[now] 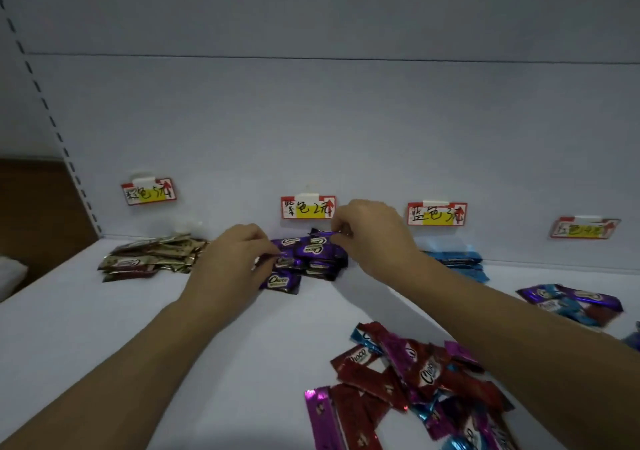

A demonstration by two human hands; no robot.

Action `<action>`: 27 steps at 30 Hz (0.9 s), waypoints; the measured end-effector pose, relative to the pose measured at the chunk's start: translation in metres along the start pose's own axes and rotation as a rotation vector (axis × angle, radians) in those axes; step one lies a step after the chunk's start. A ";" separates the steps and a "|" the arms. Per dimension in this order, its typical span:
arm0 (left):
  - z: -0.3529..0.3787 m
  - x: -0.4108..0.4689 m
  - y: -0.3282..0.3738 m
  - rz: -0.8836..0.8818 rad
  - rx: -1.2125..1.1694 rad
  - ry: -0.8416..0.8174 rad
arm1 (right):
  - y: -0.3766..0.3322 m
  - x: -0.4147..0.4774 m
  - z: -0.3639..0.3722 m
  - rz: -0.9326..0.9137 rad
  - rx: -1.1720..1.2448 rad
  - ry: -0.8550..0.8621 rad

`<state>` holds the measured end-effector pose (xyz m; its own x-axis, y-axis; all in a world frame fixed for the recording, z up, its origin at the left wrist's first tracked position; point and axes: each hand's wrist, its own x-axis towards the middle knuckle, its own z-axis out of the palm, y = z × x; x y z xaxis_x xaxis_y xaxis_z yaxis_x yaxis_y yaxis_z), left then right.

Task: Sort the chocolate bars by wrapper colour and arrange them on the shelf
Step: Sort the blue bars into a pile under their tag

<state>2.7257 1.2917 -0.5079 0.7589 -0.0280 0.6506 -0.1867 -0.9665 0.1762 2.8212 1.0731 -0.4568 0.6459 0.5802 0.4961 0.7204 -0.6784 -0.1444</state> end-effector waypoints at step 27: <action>0.044 0.036 0.177 0.195 -0.173 -0.442 | 0.135 -0.125 -0.064 0.127 -0.123 -0.093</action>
<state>2.7473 1.1087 -0.4856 0.8839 -0.3452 0.3156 -0.4234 -0.8772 0.2264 2.8212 0.8805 -0.4839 0.7544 0.5215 0.3986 0.5987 -0.7957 -0.0919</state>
